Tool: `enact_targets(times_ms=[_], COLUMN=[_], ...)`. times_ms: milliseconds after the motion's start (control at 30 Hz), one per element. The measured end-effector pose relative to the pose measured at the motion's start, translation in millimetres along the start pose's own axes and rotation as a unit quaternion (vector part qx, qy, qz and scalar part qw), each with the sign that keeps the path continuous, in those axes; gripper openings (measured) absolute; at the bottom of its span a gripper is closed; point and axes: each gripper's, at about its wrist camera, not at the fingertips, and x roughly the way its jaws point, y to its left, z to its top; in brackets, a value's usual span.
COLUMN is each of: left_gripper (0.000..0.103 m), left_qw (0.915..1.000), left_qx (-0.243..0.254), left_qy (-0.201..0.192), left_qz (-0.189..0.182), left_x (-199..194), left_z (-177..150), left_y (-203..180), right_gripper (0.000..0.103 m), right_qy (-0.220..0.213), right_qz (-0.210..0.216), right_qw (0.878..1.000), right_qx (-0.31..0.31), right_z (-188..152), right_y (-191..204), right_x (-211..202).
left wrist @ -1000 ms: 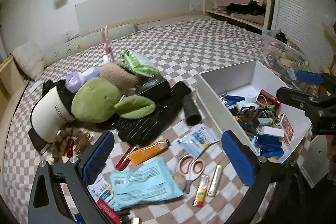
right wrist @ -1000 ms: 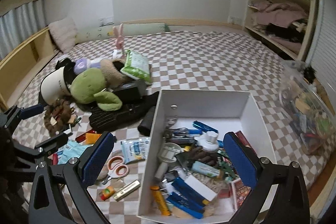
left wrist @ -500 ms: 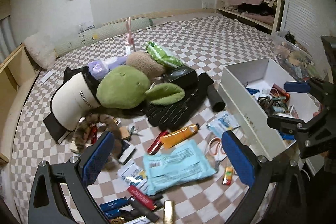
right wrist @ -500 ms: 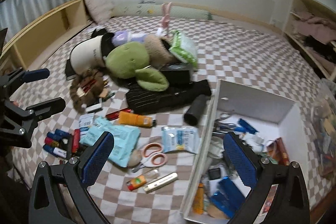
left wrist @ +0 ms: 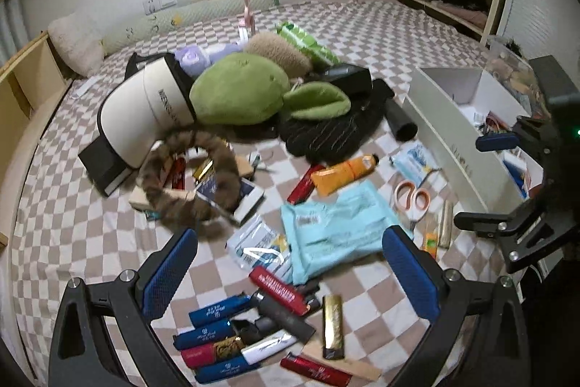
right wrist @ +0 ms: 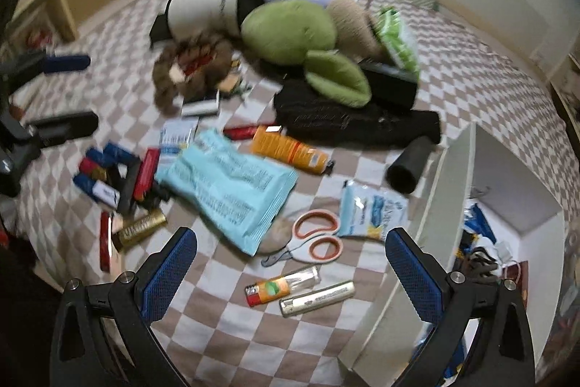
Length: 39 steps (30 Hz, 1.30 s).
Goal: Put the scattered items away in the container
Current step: 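Lift both open tools out of the box and move back over the items, then lower the right tool onto the gold lighter and close on it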
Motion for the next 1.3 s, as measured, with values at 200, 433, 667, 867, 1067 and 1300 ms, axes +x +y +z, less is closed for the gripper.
enact_targets(times_ms=[200, 433, 667, 867, 1067, 1300], left_gripper=[0.102, 0.101, 0.101, 0.101, 0.101, 0.092], left_qw=[0.9991, 0.9970, 0.9960, 0.9933, 0.9880, 0.9827], left_qx=[0.007, 0.018, 0.034, 0.069, 0.082, 0.069], left_qy=[0.035, 0.073, 0.077, 0.075, 0.091, 0.127], left_qz=[-0.022, -0.020, -0.029, -0.054, -0.094, -0.116], left_x=[13.1, 28.3, 28.1, 29.4, 36.6, 55.9], left_z=[-16.5, -36.2, -50.3, -65.8, -87.3, -105.5], left_y=[1.4, 5.8, 25.2, 38.4, 49.7, 51.3], right_gripper=[0.103, 0.103, 0.103, 0.103, 0.103, 0.094], right_qy=[0.022, 0.008, 0.015, 0.026, 0.044, 0.063], right_qz=[0.018, 0.084, 0.156, 0.195, 0.233, 0.254], right_qw=[0.999, 0.992, 0.975, 0.964, 0.957, 0.949], right_qx=[-0.045, -0.093, -0.155, -0.180, -0.167, -0.174], right_z=[-6.3, -11.4, -16.1, -14.9, -5.6, -3.3], right_y=[18.6, 46.0, 79.9, 103.4, 113.1, 124.6], right_x=[20.9, 34.8, 53.7, 68.5, 82.4, 98.3])
